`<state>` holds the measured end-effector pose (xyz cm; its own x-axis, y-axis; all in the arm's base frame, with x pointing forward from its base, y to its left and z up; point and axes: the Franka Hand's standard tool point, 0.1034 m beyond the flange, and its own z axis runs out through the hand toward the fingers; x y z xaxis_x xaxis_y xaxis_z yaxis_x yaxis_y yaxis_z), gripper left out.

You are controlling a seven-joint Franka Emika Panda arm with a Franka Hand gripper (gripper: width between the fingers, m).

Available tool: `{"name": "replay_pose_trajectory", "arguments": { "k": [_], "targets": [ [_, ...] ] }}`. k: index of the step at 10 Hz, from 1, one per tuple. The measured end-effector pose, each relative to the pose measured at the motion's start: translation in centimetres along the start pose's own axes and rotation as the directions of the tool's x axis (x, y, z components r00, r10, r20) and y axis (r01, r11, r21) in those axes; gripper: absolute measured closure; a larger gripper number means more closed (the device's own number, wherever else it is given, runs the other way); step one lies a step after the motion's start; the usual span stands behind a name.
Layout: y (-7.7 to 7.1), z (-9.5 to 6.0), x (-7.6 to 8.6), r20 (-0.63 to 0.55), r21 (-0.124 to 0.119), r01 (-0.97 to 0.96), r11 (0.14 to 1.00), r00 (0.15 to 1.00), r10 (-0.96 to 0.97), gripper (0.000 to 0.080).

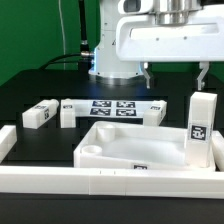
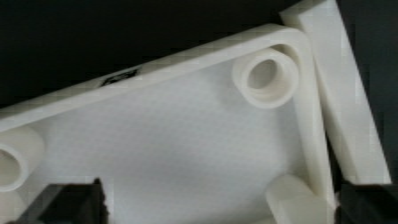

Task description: Assemble desk

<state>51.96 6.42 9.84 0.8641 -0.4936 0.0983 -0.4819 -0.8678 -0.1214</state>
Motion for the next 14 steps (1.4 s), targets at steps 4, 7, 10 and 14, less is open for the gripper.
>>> {"name": "replay_pose_trajectory", "arguments": {
  "k": [4, 7, 10, 14],
  "targets": [
    [0.8, 0.0, -0.1, 0.100, -0.012, 0.032, 0.999, 0.995, -0.031, 0.0151],
    [4.2, 1.5, -2.0, 0.267, -0.028, 0.031, 0.999, 0.963, -0.022, 0.0151],
    [4.9, 1.8, -2.5, 0.453, -0.048, 0.038, 0.998, 0.891, -0.012, 0.0151],
    [5.8, 2.6, -3.7, 0.659, -0.079, 0.051, 0.996, 0.752, 0.014, 0.0151]
  ]
}}
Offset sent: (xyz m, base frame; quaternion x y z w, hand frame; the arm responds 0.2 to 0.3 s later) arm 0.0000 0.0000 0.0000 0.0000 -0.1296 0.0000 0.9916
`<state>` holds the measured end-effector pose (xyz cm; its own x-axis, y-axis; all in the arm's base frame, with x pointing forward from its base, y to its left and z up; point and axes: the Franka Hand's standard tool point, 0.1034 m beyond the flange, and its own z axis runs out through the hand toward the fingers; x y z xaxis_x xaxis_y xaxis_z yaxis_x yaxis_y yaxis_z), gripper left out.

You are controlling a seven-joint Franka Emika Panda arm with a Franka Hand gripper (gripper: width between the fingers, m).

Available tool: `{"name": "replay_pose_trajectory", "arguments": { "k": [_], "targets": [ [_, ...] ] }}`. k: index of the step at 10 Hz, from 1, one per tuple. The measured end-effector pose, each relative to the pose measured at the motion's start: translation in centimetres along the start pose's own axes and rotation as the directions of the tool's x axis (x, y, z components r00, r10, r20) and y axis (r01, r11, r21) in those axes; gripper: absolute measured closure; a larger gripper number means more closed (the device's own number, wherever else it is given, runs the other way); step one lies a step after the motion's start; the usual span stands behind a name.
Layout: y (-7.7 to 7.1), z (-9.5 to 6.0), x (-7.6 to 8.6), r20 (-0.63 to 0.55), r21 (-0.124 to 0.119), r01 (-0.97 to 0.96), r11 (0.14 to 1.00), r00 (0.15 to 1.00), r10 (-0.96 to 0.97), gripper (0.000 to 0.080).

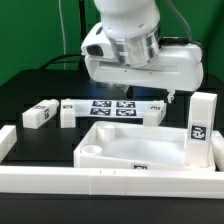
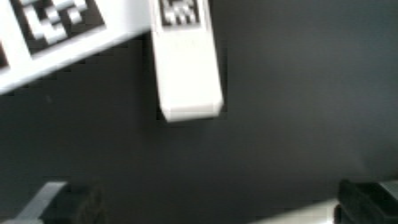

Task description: Assemble desk

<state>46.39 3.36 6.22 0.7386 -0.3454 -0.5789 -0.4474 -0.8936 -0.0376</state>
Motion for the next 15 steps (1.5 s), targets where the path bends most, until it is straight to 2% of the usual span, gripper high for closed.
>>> {"name": "replay_pose_trajectory", "arguments": {
  "k": [1, 2, 3, 4, 8, 12, 13, 14, 15],
  "targets": [
    [0.1, 0.9, -0.4, 0.073, -0.006, -0.004, 1.000, 0.997, 0.005, 0.0151],
    [0.5, 1.6, -0.2, 0.121, 0.009, -0.032, 0.999, 0.992, 0.031, 0.0151],
    [0.8, 1.7, -0.5, 0.190, 0.004, -0.037, 0.999, 0.981, 0.036, 0.0151],
    [0.9, 1.8, -0.1, 0.217, 0.001, -0.040, 0.999, 0.975, 0.039, 0.0151],
    [-0.3, 3.3, -0.1, 0.192, 0.015, 0.089, 0.996, 0.977, -0.090, 0.0151],
    [-0.1, 3.7, -0.1, 0.211, 0.014, 0.078, 0.997, 0.974, -0.079, 0.0151],
    [0.0, 4.0, -0.6, 0.246, 0.010, 0.079, 0.997, 0.966, -0.079, 0.0151],
    [0.2, 4.5, -1.2, 0.339, 0.006, 0.076, 0.997, 0.938, -0.074, 0.0151],
    [0.3, 4.8, -0.8, 0.403, 0.004, 0.075, 0.997, 0.912, -0.071, 0.0151]
  ]
}}
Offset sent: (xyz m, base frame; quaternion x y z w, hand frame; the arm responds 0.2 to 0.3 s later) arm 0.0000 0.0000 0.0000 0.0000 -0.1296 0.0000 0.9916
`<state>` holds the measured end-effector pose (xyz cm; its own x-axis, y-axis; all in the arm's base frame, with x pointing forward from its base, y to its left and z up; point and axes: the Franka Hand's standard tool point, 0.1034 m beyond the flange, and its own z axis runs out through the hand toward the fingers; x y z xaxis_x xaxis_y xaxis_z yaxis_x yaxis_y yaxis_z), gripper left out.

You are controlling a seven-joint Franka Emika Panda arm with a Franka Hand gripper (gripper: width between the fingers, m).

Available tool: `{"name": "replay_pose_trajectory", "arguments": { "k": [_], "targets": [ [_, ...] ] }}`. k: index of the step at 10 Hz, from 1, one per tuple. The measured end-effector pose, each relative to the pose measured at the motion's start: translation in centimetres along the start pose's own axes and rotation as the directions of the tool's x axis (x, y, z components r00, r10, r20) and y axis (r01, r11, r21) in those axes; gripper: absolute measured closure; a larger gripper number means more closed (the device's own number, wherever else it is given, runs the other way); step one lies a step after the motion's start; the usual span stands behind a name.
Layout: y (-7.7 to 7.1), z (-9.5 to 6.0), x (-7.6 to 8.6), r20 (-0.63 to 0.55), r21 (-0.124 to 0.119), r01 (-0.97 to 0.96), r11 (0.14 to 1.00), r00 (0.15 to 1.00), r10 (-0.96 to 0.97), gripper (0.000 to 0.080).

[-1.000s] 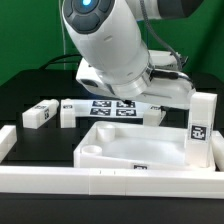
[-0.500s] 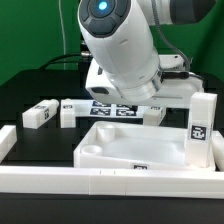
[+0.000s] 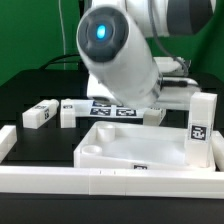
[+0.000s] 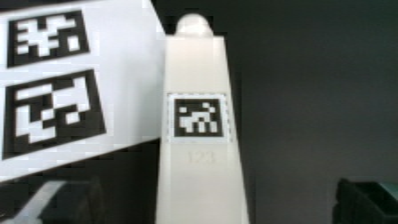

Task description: Assemble desk

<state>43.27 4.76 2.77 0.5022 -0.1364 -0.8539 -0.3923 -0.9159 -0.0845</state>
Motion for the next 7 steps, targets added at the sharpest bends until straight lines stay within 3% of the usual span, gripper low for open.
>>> {"name": "replay_pose_trajectory", "arguments": {
  "k": [2, 6, 7],
  "targets": [
    [0.3, 0.8, 0.4, 0.088, -0.004, -0.006, 1.000, 0.996, 0.006, 0.0151],
    [0.4, 1.5, 0.9, 0.089, -0.009, -0.010, 1.000, 0.996, 0.011, 0.0151],
    [0.4, 1.4, 1.0, 0.087, -0.009, -0.009, 1.000, 0.996, 0.010, 0.0274]
  ]
}}
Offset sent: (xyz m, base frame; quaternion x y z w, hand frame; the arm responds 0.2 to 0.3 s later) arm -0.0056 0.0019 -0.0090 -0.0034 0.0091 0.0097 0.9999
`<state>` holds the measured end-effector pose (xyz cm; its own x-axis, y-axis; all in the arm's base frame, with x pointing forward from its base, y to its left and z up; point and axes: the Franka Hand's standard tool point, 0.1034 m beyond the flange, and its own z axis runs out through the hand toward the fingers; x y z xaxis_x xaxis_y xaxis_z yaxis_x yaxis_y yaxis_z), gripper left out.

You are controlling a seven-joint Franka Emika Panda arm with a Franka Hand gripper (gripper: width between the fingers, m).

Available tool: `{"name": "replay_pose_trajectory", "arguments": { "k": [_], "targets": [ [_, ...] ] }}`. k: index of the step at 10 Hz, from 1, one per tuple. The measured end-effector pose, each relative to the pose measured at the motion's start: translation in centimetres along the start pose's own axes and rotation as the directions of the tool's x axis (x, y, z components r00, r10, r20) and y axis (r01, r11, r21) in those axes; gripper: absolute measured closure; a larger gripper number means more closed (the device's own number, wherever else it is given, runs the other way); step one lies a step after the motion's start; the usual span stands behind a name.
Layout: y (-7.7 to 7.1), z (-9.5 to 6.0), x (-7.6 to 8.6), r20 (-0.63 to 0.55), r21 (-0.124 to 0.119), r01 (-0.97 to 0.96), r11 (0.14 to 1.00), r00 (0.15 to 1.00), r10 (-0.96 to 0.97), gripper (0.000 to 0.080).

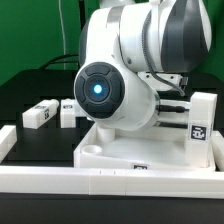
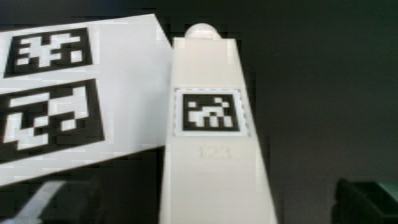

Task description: Assemble desk

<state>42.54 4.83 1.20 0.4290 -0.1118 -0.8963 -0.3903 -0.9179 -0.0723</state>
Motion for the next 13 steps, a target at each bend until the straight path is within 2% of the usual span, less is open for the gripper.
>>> {"name": "replay_pose_trajectory", "arguments": {
  "k": [1, 2, 3, 7, 8, 10, 11, 12, 13],
  "targets": [
    [0.0, -0.1, 0.0, -0.002, 0.000, 0.001, 1.000, 1.000, -0.001, 0.0274],
    [0.0, -0.1, 0.0, -0.002, 0.000, 0.001, 1.000, 1.000, -0.001, 0.0413],
    [0.0, -0.1, 0.0, -0.001, 0.001, 0.001, 1.000, 1.000, -0.001, 0.0512],
    [-0.1, -0.7, -0.3, -0.007, 0.004, 0.008, 1.000, 1.000, -0.008, 0.0511],
    [-0.3, -1.2, -0.7, -0.008, 0.004, 0.013, 1.000, 1.000, -0.013, 0.0511],
    [-0.6, -3.8, -3.5, 0.009, 0.015, 0.032, 0.999, 0.999, -0.032, 0.0509],
    [-0.7, -4.7, -4.1, 0.018, 0.019, 0.037, 0.999, 0.999, -0.038, 0.0509],
    [-0.8, -5.5, -4.1, 0.013, 0.021, 0.043, 0.999, 0.999, -0.043, 0.0509],
    [-0.8, -5.3, -3.8, 0.002, 0.022, 0.042, 0.999, 0.999, -0.042, 0.0509]
  ]
}}
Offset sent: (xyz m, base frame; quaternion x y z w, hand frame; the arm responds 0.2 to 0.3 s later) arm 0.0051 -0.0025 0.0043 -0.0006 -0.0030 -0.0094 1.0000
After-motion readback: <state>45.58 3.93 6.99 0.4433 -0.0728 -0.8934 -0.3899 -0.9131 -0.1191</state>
